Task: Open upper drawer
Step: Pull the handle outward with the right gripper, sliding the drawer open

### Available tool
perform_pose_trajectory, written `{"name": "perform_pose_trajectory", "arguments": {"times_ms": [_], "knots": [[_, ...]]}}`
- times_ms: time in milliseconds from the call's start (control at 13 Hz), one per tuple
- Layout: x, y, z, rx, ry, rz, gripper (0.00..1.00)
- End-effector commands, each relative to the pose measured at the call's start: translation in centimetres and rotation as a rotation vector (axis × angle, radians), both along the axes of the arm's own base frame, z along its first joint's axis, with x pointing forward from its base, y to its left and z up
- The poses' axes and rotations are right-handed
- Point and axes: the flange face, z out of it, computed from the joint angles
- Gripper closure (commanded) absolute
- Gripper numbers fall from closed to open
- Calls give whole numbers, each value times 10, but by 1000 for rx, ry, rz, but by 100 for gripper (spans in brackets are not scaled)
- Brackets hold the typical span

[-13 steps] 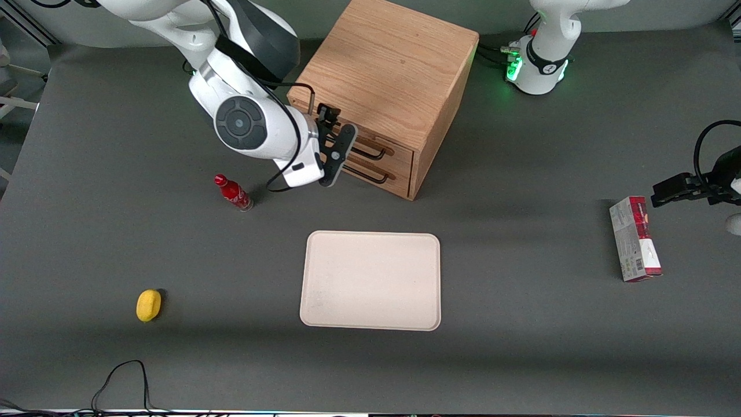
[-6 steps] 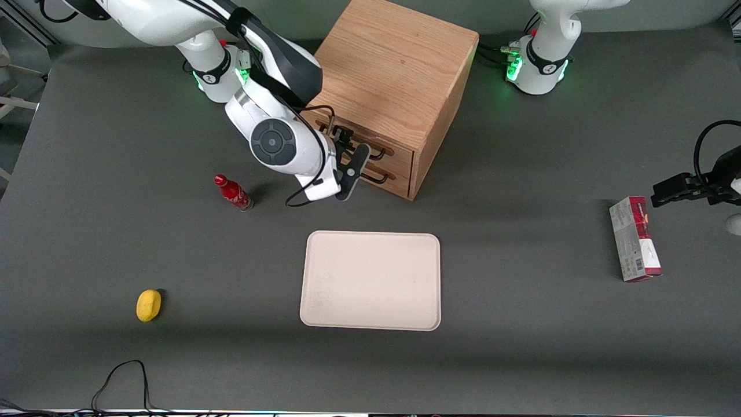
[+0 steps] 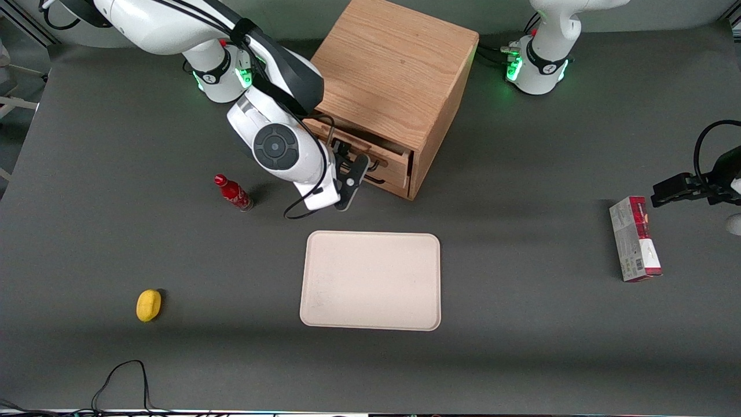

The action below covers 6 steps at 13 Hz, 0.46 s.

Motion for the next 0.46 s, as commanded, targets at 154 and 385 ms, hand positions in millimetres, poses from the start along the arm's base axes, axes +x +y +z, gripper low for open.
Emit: {"name": "perform_pose_trajectory", "arguments": {"times_ms": [154,385], "knots": [[76,-44,-5,26,-50,5,0],[107,-79,1,30,-95,0,0]]}}
